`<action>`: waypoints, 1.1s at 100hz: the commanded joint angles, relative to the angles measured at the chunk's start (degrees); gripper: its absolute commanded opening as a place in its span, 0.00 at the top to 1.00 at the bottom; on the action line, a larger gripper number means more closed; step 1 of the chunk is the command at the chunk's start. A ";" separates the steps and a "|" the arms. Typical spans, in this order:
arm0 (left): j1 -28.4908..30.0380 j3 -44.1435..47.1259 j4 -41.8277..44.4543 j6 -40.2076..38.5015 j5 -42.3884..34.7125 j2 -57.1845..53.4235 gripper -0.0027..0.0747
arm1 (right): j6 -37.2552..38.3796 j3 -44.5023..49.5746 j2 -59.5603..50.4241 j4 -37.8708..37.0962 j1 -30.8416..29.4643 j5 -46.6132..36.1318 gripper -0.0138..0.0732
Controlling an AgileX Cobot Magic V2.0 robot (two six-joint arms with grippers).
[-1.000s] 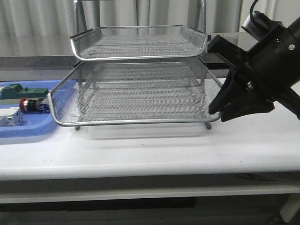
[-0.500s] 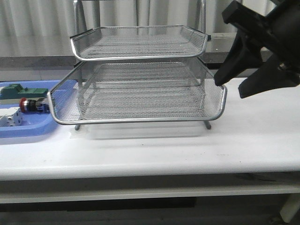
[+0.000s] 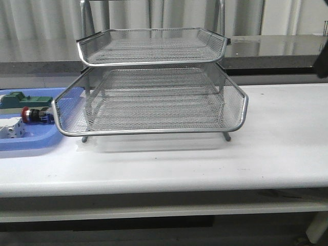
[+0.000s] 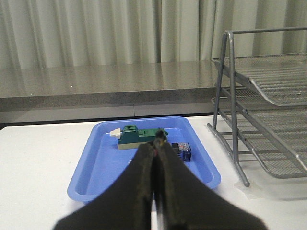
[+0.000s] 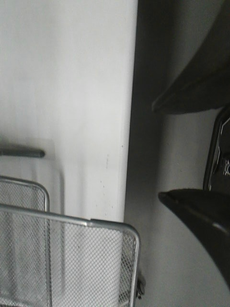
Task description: Place button on rack with both arms
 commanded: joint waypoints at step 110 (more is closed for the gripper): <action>0.03 3.22 -0.23 -0.44 -4.89 -1.68 0.99 | 7.59 -1.45 -30.01 -15.34 -0.74 18.79 0.66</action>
